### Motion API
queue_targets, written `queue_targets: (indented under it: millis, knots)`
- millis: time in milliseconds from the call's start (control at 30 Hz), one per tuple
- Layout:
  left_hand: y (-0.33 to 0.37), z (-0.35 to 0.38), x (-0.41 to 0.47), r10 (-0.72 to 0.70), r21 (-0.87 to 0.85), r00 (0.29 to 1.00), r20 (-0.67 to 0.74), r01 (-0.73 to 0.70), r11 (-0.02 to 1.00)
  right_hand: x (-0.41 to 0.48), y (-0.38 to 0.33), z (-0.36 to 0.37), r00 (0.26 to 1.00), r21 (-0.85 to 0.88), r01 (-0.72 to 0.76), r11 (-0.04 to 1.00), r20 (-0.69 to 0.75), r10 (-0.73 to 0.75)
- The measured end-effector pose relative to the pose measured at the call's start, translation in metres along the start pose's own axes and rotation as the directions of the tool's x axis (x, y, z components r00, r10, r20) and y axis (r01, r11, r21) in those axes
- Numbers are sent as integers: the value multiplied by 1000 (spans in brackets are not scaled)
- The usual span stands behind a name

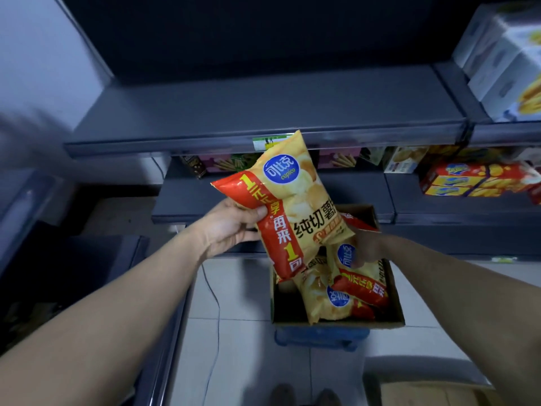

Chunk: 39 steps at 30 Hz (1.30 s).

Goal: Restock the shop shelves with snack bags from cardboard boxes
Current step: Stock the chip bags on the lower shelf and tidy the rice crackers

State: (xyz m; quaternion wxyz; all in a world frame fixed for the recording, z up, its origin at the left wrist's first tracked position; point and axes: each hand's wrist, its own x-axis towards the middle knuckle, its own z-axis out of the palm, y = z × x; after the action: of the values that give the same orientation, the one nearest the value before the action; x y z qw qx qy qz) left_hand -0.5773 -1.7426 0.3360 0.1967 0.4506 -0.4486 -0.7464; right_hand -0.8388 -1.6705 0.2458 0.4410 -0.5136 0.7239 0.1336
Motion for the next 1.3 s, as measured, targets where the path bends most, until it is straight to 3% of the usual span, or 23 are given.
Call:
queue_targets:
  millis: [167,433,633,833,1000,1167,1300]
  knots:
    - [-3,-5,-4,-9,25,999,-35,10,1000,11,6,6,995,-118,-19,993,-98,8]
    - [13,-6,-16,19,52,991,-133,-12,999,-13,21,-14,945,171,120,978,-321,-60]
    - [62,3,-33,104,39,988,-115,-100,994,-68,8,-77,836,213,261,941,-537,-111]
    - [129,1,-58,233,19,966,-115,-232,972,-133,-12,-150,671,230,279,932,-741,-18]
    - [155,-5,-65,274,46,939,-209,-270,962,-164,-52,-193,531,266,379,886,-847,27]
    - [170,-24,-58,290,89,907,-307,-276,957,-164,-101,-215,479,297,492,818,-877,30]
    - [182,-53,-42,298,110,864,-406,-277,954,-143,-135,-226,498,327,504,800,-867,40]
